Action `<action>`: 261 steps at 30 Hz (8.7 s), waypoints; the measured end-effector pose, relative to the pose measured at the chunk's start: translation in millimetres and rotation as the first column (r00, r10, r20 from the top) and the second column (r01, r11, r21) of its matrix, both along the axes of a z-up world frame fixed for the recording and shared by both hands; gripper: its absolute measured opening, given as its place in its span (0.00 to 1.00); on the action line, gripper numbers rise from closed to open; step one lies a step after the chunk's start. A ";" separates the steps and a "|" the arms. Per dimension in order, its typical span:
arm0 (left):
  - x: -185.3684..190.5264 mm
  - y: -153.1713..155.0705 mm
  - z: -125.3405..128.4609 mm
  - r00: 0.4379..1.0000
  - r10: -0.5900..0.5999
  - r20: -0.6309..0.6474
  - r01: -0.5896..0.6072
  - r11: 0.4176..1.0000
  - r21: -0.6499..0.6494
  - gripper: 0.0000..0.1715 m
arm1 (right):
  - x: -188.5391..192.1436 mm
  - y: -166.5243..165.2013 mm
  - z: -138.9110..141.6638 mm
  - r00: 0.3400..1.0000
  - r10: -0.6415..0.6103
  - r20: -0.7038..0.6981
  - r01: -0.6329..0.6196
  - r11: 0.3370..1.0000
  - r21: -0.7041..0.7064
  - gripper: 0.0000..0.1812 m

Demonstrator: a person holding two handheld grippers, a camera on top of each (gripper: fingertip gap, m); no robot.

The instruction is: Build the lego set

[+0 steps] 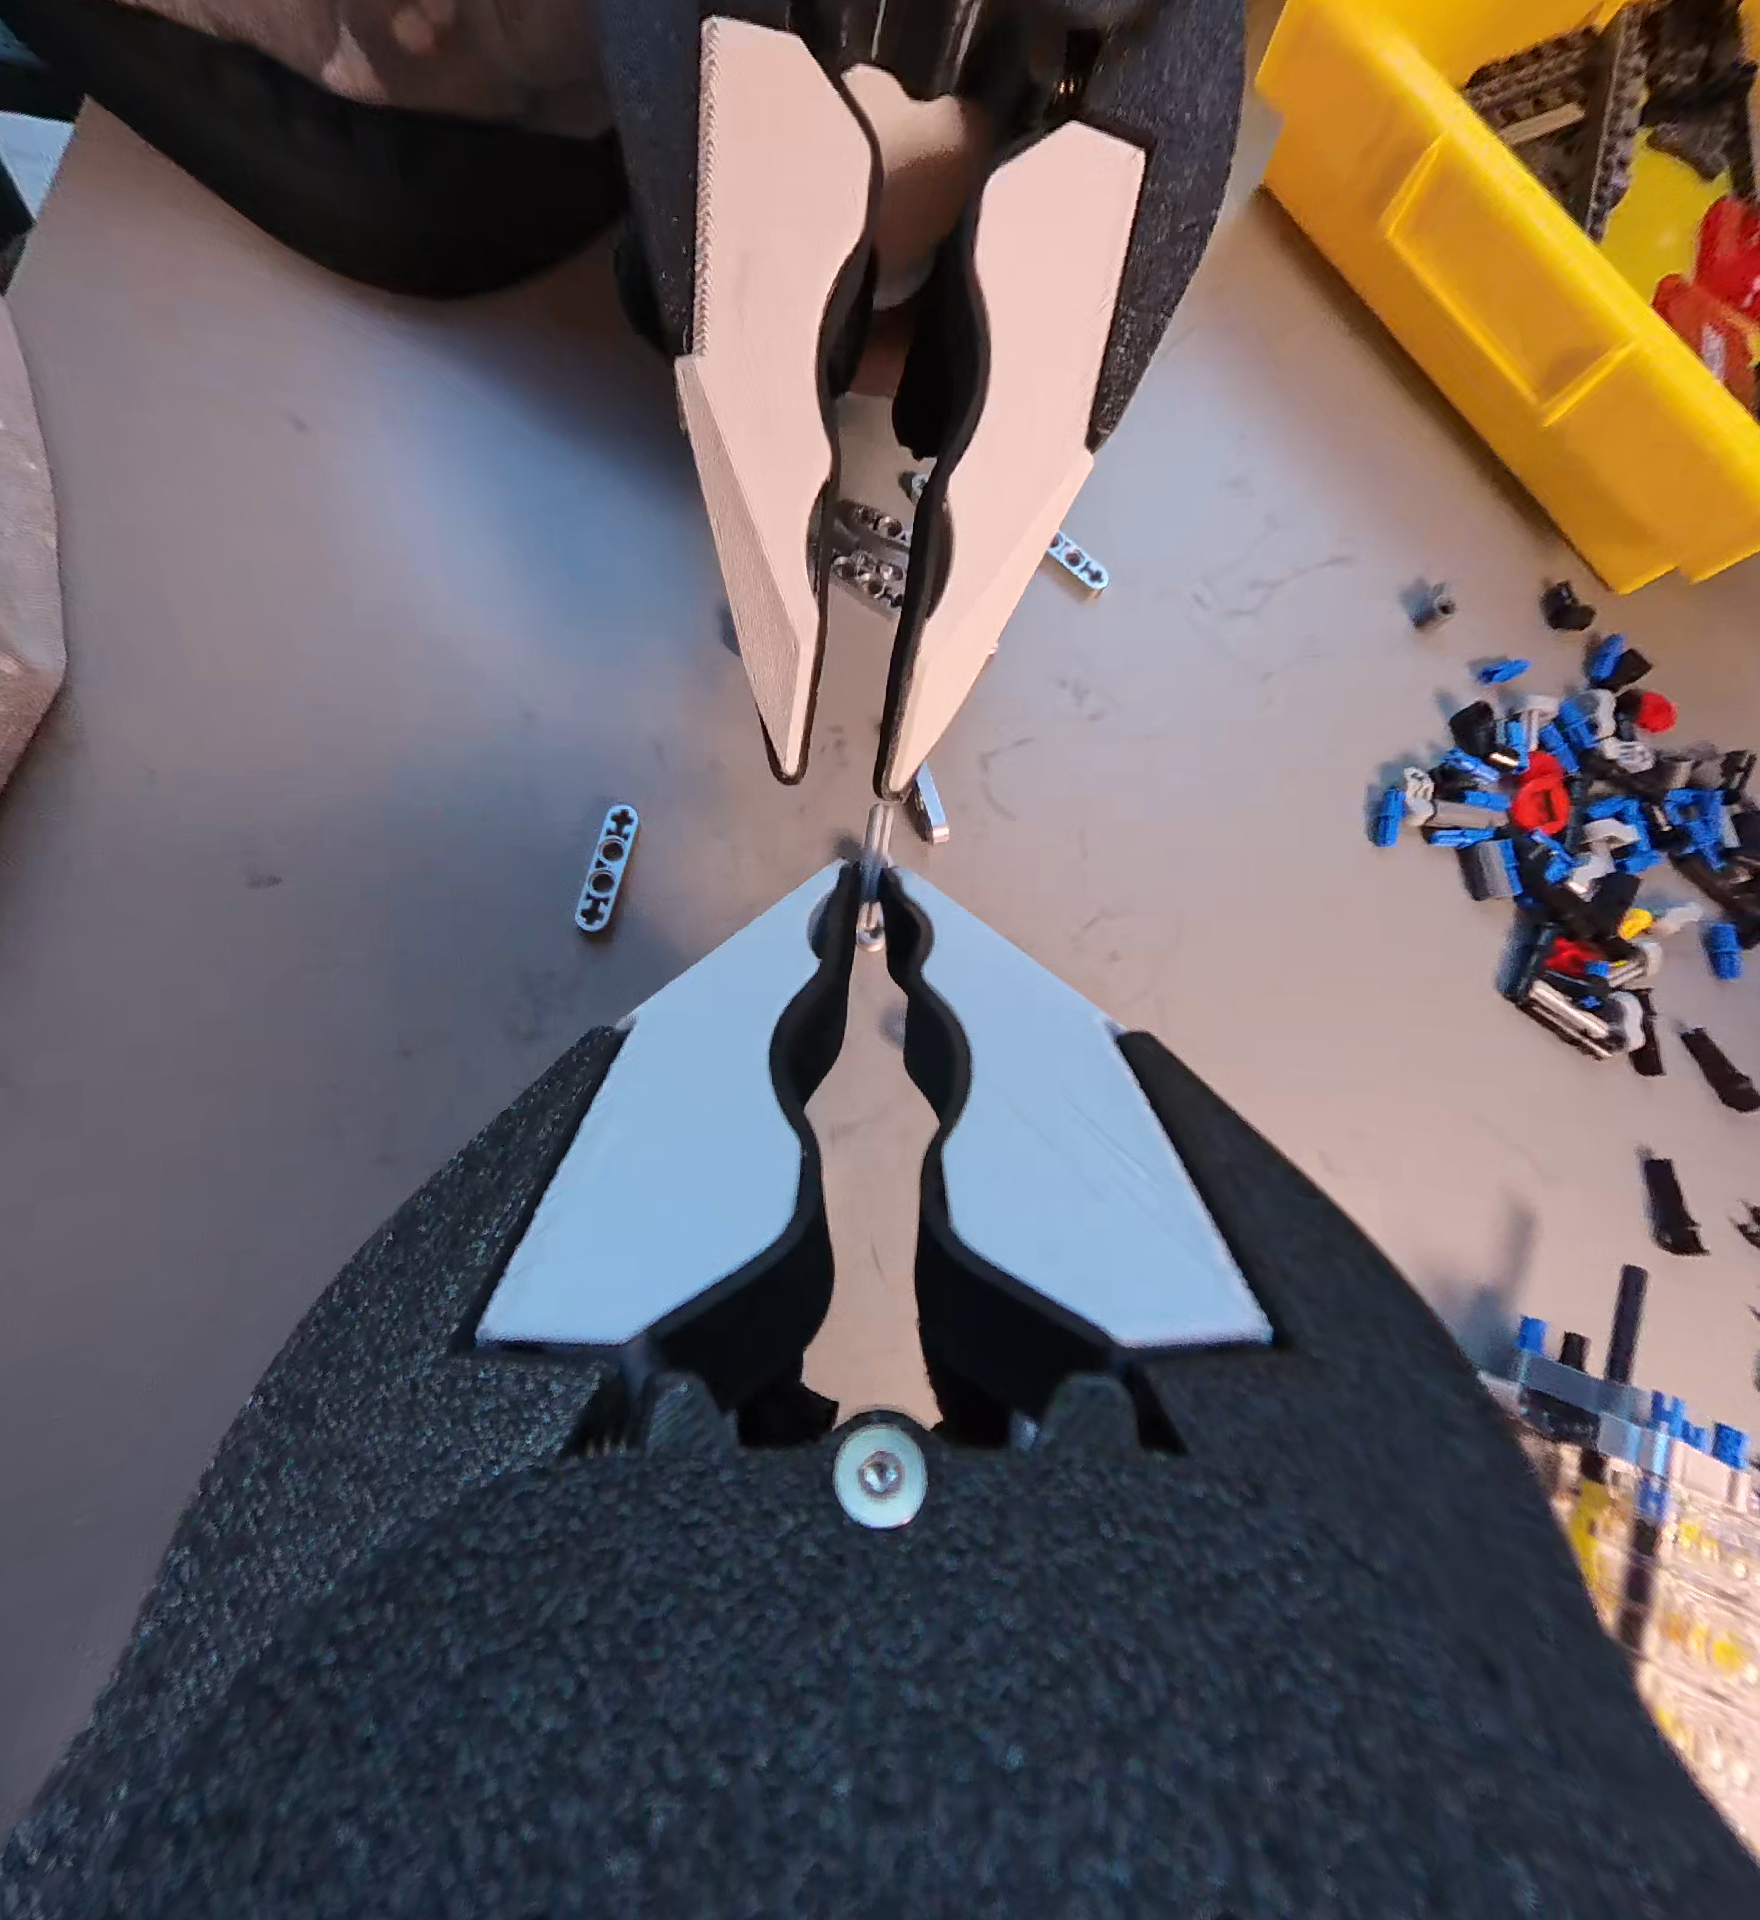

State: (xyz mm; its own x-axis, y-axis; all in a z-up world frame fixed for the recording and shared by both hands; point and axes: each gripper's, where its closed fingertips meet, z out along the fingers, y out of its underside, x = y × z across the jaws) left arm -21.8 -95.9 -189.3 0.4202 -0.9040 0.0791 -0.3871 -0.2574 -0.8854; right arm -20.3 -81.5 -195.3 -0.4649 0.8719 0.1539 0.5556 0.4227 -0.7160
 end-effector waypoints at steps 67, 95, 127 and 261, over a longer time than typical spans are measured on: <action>-11.6 7.8 -33.2 0.975 0.070 -0.210 -0.077 0.997 -0.029 0.09 | 2.7 3.2 -11.2 0.996 0.070 -0.063 -0.068 0.997 0.029 0.01; 9.3 -0.7 -45.6 0.951 -0.166 -0.262 0.152 0.986 -0.072 0.07 | 11.2 -21.0 -17.8 0.922 0.307 0.235 -0.342 0.931 0.124 0.01; 6.0 -7.6 -44.9 0.964 -0.102 -0.247 0.091 0.994 -0.056 0.06 | 8.4 -14.9 -30.9 0.782 0.408 0.471 -0.527 0.837 0.150 0.01; 7.1 0.4 89.9 0.854 -0.018 0.521 0.012 1.000 0.016 0.03 | 1.3 -10.6 97.6 0.820 -0.169 -0.546 -0.056 0.927 -0.371 0.02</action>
